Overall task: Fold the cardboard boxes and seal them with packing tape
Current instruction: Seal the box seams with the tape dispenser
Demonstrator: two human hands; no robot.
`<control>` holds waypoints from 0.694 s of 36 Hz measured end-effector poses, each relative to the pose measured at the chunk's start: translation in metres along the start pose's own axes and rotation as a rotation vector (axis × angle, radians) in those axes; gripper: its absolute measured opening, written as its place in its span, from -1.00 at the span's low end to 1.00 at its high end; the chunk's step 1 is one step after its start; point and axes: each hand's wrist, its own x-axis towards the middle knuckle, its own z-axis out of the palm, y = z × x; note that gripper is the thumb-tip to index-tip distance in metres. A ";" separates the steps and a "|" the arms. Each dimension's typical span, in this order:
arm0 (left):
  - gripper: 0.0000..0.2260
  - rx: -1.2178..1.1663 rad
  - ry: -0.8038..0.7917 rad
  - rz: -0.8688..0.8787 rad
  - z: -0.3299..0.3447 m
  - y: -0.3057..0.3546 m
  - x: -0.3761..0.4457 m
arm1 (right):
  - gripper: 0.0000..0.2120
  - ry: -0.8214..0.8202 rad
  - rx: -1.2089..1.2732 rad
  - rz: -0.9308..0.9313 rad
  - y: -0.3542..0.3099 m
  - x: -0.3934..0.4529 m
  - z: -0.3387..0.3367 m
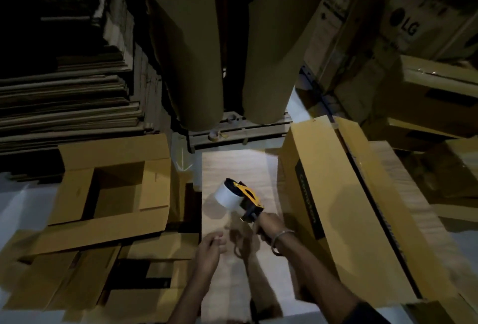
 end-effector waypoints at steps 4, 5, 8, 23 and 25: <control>-0.62 -0.325 -0.168 -0.340 0.029 0.060 -0.009 | -0.80 -0.271 0.307 0.009 -0.011 -0.056 -0.047; -0.53 -0.402 -0.235 -0.405 0.034 0.074 -0.012 | -0.75 -0.337 0.381 0.003 -0.010 -0.066 -0.059; -0.31 -0.580 -0.498 -0.522 0.048 0.116 -0.023 | -0.66 -0.453 0.582 -0.060 -0.002 -0.094 -0.092; -0.72 -0.702 -0.853 -0.461 0.156 0.187 -0.093 | -0.49 -0.679 1.124 -0.282 0.084 -0.153 -0.218; -0.73 -0.638 -0.872 -0.421 0.170 0.187 -0.101 | -0.47 -0.682 1.140 -0.320 0.095 -0.158 -0.231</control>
